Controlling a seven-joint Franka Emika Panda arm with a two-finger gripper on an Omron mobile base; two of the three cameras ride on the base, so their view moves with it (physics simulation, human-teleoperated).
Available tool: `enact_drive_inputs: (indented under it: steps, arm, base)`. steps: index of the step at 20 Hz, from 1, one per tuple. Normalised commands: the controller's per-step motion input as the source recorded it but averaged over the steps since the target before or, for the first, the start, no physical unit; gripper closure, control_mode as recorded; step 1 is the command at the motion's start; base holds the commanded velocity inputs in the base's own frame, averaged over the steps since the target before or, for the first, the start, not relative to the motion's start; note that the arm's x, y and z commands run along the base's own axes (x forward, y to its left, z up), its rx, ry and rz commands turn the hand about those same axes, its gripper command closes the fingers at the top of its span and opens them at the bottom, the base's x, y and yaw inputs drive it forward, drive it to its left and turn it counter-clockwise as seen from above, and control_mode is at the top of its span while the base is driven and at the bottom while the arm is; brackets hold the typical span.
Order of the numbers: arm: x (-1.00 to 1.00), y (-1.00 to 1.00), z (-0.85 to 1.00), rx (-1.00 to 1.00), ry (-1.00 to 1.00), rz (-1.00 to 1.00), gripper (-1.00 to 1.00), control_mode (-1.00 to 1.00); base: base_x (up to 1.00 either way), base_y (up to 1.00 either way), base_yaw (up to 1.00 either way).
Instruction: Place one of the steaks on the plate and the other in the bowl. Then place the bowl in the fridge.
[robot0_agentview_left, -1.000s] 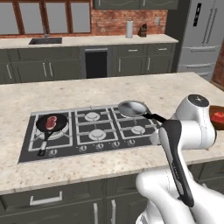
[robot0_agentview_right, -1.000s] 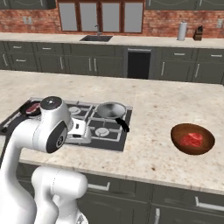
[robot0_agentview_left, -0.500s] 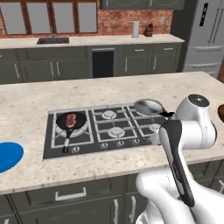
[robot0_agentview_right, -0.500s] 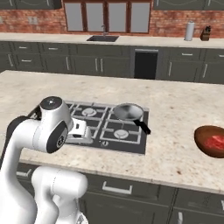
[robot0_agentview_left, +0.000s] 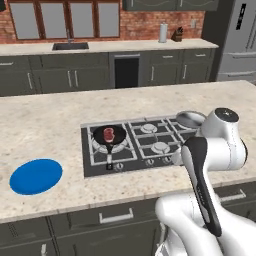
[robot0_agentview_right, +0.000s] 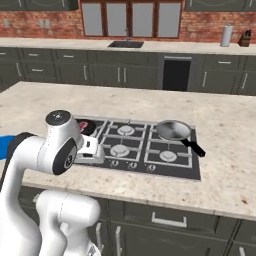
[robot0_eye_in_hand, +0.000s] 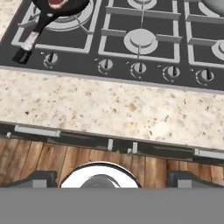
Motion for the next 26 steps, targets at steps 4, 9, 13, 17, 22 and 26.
enact_drive_inputs:
  steps: [4,9,13,17,22,26]
  arm:
    - [0.0,0.0,0.0,0.0,0.0,0.0,-1.0,1.0]
    - [0.0,0.0,0.0,0.0,0.0,0.0,-1.0,1.0]
    - [0.0,0.0,0.0,0.0,0.0,0.0,-1.0,1.0]
    - [0.0,0.0,0.0,0.0,0.0,0.0,-1.0,1.0]
    - [0.0,0.0,0.0,0.0,0.0,0.0,-1.0,1.0]
    - [0.0,0.0,0.0,0.0,0.0,0.0,-1.0,1.0]
  base:
    - [-0.11,0.57,-0.03]
    - [-0.04,0.61,-0.03]
    - [0.0,0.6,-0.03]
    - [0.0,0.53,-0.01]
    - [0.0,0.56,0.0]
    - [0.0,0.57,0.0]
